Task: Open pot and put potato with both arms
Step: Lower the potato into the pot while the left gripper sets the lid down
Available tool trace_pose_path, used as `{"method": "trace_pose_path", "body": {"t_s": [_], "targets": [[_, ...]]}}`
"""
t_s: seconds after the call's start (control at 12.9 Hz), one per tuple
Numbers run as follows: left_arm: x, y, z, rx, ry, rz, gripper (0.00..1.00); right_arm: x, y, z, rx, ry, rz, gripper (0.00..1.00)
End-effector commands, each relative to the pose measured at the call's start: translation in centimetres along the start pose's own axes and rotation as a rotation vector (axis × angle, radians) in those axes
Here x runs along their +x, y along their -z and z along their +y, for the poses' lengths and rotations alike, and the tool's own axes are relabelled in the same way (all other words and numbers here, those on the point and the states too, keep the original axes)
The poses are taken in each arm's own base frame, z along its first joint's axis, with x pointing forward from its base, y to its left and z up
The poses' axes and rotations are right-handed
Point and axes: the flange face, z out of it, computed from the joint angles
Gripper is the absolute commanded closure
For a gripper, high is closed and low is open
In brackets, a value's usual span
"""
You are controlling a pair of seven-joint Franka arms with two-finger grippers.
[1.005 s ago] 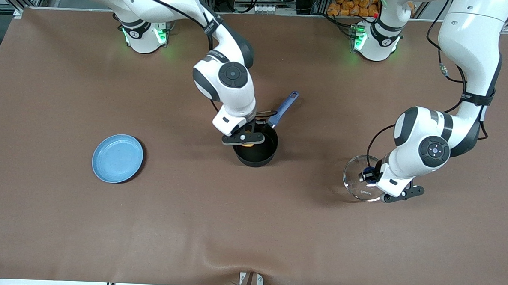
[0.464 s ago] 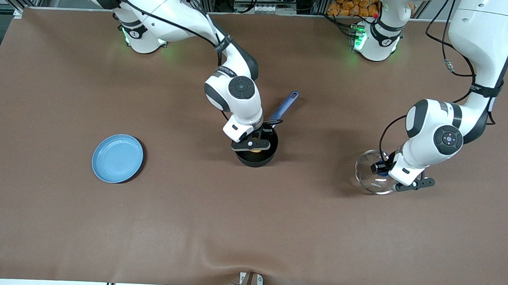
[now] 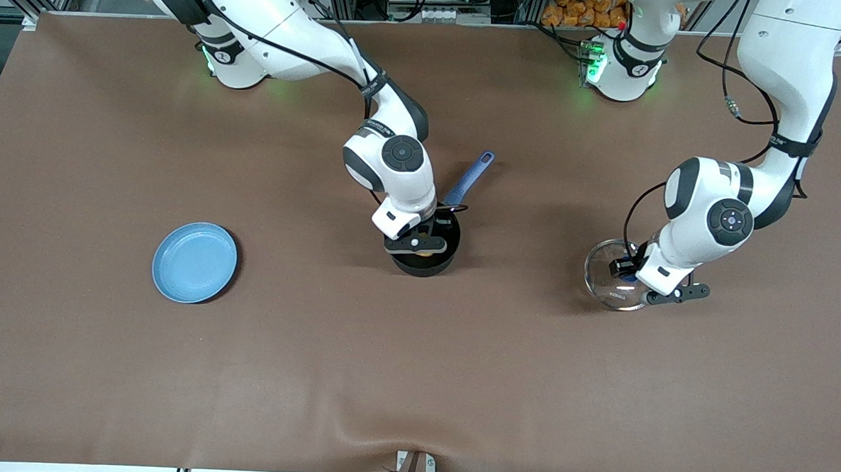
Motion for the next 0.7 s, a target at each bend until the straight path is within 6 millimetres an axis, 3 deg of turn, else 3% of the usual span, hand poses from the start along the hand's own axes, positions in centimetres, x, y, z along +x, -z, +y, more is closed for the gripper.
{"method": "trace_pose_path", "body": {"t_s": [0.0,0.08,0.23,0.39,0.62], "targets": [[-0.1,0.2,-0.4,-0.013,-0.037,0.01,0.08,0.3,0.1,-0.6,-0.006,-0.008,0.022,0.14],[0.0,0.3,-0.3,-0.017,-0.034,0.013,0.0,0.4,0.2,-0.6,-0.005,-0.008,0.024,0.14],[0.7,1.4,-0.2,-0.022,-0.037,0.036,0.0,0.6,0.4,-0.5,-0.005,-0.011,0.026,0.14],[2.6,5.2,-0.2,-0.028,-0.032,0.098,0.0,1.5,1.9,-0.1,-0.001,-0.02,0.034,0.17],[5.7,12.4,-0.7,-0.019,-0.008,0.13,0.0,3.2,8.4,0.7,-0.041,-0.044,0.023,0.23]]}}
